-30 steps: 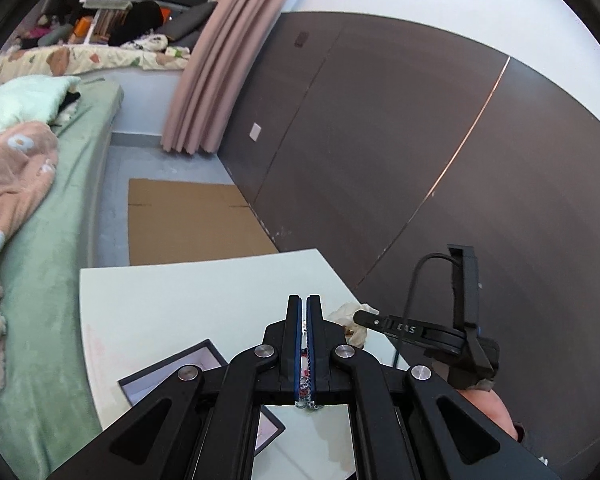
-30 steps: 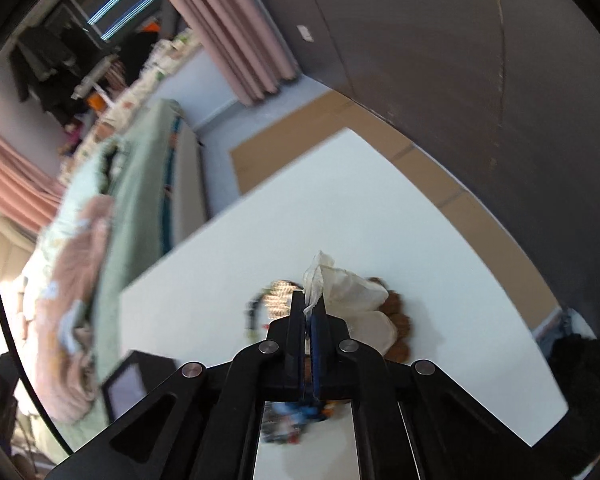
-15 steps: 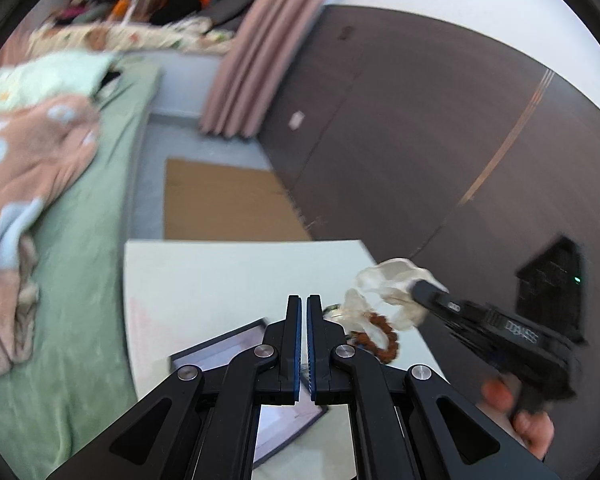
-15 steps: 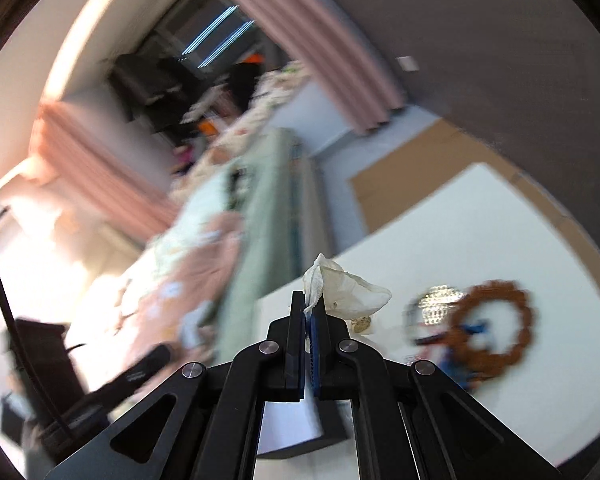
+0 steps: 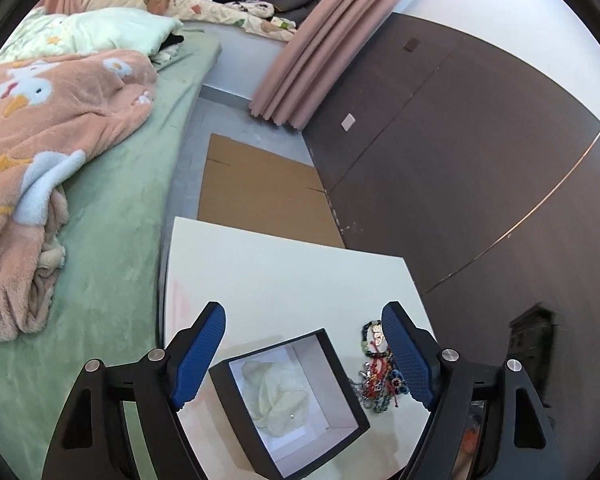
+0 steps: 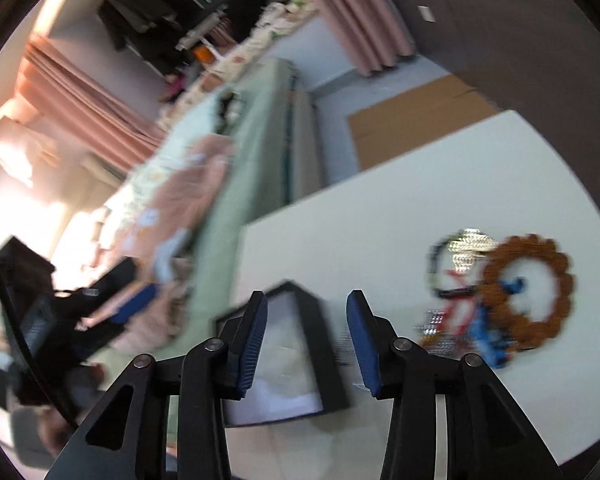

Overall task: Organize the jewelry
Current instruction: 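Lower the white pouch into the black box and open the right tool, then grasp the silver hoop ring from the pile with the right tool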

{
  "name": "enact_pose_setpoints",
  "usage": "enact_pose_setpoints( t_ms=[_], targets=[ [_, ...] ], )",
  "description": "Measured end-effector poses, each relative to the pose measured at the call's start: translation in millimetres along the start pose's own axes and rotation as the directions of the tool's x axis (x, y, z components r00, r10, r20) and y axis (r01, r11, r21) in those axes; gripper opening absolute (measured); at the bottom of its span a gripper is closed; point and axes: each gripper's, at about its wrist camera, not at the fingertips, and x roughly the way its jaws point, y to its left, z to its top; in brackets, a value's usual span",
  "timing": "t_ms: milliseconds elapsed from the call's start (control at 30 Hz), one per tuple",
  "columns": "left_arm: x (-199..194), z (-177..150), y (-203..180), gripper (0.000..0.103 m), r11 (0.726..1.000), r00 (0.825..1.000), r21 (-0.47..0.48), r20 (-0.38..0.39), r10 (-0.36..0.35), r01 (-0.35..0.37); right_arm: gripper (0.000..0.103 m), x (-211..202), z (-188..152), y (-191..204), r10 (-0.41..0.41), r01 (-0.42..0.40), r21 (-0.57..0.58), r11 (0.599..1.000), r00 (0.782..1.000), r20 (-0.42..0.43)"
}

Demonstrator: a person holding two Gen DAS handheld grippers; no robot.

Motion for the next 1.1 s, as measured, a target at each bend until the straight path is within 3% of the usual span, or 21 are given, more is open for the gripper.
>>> enact_pose_setpoints(
  t_ms=[133,300,433,567,767,900,1100],
  targets=[
    [6.5,2.0,1.8,0.081,1.000,1.000,0.002,-0.018,0.002,-0.002,0.022,22.9,-9.1,-16.9,-0.070,0.073,0.014,0.997,0.990,-0.119],
    [9.6,2.6,2.9,0.081,1.000,1.000,0.006,-0.022,0.006,-0.006,0.022,39.8,-14.7,-18.5,-0.155,0.146,-0.060,0.987,0.965,-0.213],
    [10.2,2.7,7.7,0.081,1.000,1.000,0.001,-0.023,0.018,-0.018,0.036,43.1,-20.0,-8.5,-0.193,0.152,-0.180,0.972,0.952,-0.236],
    [9.1,3.1,14.2,0.081,1.000,0.999,-0.012,-0.028,0.020,-0.021,0.041,45.1,-29.6,4.1,-0.247,0.173,-0.296,0.939,0.940,-0.234],
    [5.2,5.5,17.6,0.081,0.999,1.000,-0.034,-0.019,0.013,-0.014,0.042,48.7,-48.2,27.7,-0.189,0.064,-0.396,0.916,0.939,-0.286],
    [2.1,5.5,19.8,0.081,0.999,1.000,-0.034,-0.013,0.016,-0.017,0.070,45.1,-48.6,24.9,-0.254,0.125,-0.445,0.887,0.936,-0.243],
    [0.9,6.5,23.8,0.081,0.999,1.000,-0.044,-0.013,0.020,-0.021,0.072,49.3,-43.1,18.4,-0.312,0.177,-0.474,0.863,0.923,-0.223]
  ],
)
